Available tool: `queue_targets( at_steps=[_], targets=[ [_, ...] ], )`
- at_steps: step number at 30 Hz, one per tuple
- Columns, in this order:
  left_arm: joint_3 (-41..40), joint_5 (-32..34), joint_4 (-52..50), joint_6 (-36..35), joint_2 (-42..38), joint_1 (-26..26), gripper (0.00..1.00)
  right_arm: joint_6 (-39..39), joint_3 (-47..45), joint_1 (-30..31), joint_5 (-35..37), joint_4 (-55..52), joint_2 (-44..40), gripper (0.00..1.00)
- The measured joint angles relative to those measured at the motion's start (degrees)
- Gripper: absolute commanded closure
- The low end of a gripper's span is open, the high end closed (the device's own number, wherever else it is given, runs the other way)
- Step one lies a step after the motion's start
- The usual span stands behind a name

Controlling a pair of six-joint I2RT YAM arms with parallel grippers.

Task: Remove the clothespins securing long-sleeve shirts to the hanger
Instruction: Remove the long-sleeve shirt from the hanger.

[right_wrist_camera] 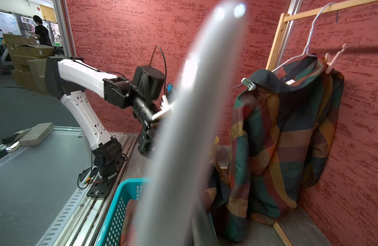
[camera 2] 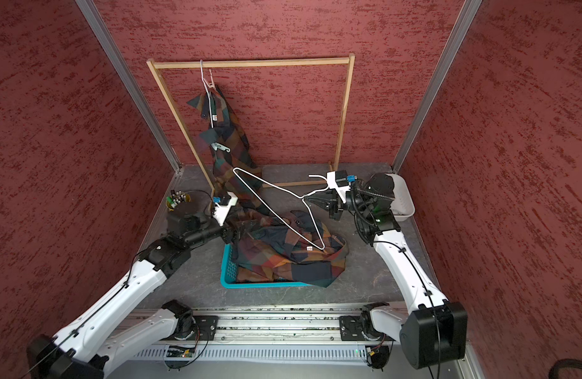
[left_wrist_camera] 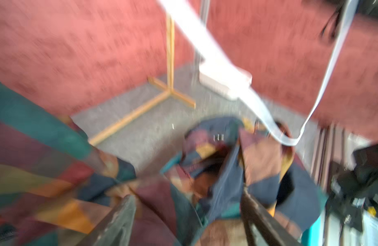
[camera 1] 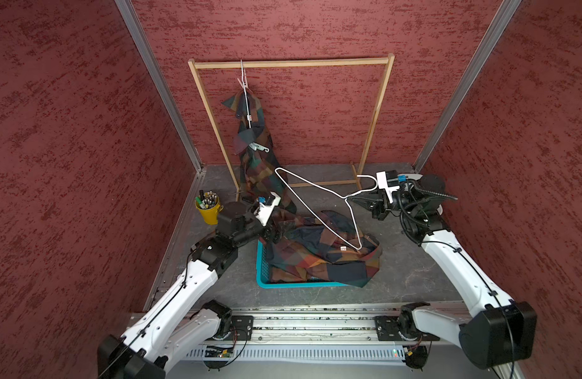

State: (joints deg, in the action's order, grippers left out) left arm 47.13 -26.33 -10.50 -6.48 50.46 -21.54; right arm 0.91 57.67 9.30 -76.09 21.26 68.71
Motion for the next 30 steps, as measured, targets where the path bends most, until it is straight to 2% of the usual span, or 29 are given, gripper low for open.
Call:
queue_targets(
  at_steps=[5, 8, 10, 18, 26, 30],
  targets=[
    [4.66, -12.02, 6.36, 2.16, -2.03, 12.48, 0.14, 4.0, 0.79, 0.02, -1.22, -3.21, 1.11, 1.0],
    [7.69, -20.65, 9.7, 4.0, 0.7, 18.56, 0.15, 6.01, 1.16, 0.31, -1.99, -4.92, 1.79, 1.0],
    [10.03, -25.31, 11.1, 4.63, 3.43, 20.7, 0.15, 7.65, 1.77, 0.68, -2.29, -6.88, 2.34, 1.0],
    [16.79, -36.74, 8.26, 2.69, 12.33, 22.77, 0.16, 14.12, 5.35, 4.44, -3.15, -15.26, 3.65, 1.0],
    [17.88, -41.48, 3.78, -1.38, 13.75, 22.93, 0.18, 14.32, 6.45, 6.51, -5.09, -16.17, 3.91, 1.0],
    [18.34, -43.47, 2.29, -2.47, 14.91, 22.93, 0.25, 13.18, 6.45, 7.02, -5.84, -14.86, 4.57, 1.0]
  ],
)
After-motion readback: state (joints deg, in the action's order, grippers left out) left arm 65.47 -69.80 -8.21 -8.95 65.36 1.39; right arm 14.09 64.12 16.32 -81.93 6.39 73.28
